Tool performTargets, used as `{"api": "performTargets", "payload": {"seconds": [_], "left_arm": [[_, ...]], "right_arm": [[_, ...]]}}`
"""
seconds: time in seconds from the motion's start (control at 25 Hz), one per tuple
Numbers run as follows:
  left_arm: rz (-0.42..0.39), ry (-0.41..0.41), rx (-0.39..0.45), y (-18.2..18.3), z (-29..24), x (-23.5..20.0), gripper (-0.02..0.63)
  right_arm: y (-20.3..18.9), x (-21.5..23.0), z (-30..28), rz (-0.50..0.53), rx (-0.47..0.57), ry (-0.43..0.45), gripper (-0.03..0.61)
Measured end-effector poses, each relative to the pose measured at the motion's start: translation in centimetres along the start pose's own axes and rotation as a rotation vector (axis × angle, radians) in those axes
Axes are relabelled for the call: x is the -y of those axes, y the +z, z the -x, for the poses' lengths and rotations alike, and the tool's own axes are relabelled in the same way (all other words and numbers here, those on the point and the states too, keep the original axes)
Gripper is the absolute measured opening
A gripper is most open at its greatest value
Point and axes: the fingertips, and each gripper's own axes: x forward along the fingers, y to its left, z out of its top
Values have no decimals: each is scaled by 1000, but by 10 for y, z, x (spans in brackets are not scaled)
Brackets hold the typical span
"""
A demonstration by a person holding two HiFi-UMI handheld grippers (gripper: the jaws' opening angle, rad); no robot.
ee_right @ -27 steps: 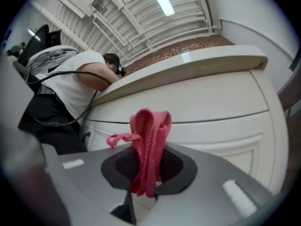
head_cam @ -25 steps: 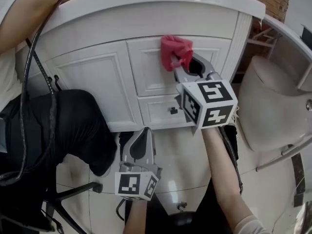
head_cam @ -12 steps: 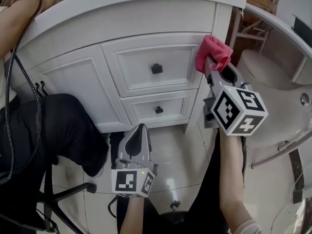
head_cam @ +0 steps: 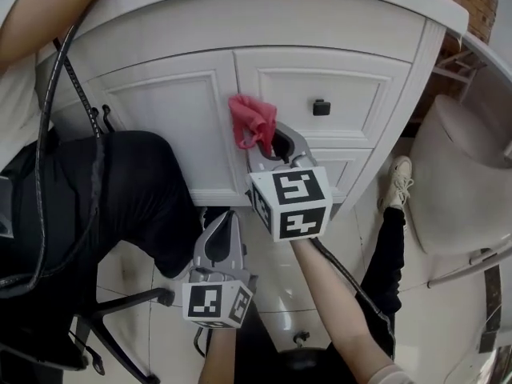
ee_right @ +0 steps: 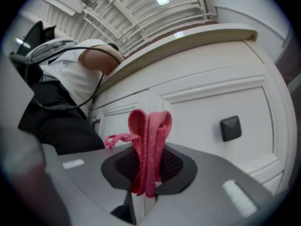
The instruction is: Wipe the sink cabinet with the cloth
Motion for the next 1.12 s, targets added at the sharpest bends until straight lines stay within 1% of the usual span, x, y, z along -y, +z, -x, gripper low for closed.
{"api": "performTargets", "payload": {"seconds": [0.08, 0.12, 0.16, 0.24, 0.28, 0.4, 0.48, 0.56, 0.64, 0.72, 0.8, 0.88, 1.0, 1.12], "left_arm": [[-10, 6, 4, 1, -3, 0, 13], [-9, -6, 7, 1, -7, 6, 13], [-6, -25, 10, 0, -11, 14, 13], [-3, -60, 15, -2, -18, 31, 13], [-3, -74, 17, -4, -21, 39, 12], [0, -107, 15, -7, -30, 64, 13], [-19, -113, 21, -6, -32, 78, 14], [-47, -110, 29, -5, -31, 86, 12], [-51, -109, 25, -6, -31, 89, 13], [-48, -100, 19, -8, -31, 87, 13], [-52, -85, 14, -9, -29, 80, 13], [-48, -72, 12, -10, -27, 71, 14], [-34, -47, 28, -4, -23, 55, 13], [-24, -25, 35, -2, -15, 37, 13]], "right_arm": [[6, 31, 13, -67, 24, -64, 67], [11, 50, 23, -74, 37, -106, 67], [15, 70, 34, -67, 44, -142, 67], [19, 100, 56, -57, 43, -164, 78], [20, 113, 67, -50, 43, -183, 73], [20, 172, 98, 4, 38, -328, 69], [18, 215, 118, -13, 30, -382, 69], [19, 249, 142, -13, 33, -439, 69], [21, 276, 162, -6, 37, -504, 69], [26, 290, 174, -34, 57, -531, 69], [32, 282, 177, -44, 85, -520, 69], [34, 252, 169, -46, 105, -468, 69], [24, 184, 136, -56, 99, -340, 69], [-5, 114, 91, -80, 44, -212, 69]]}}
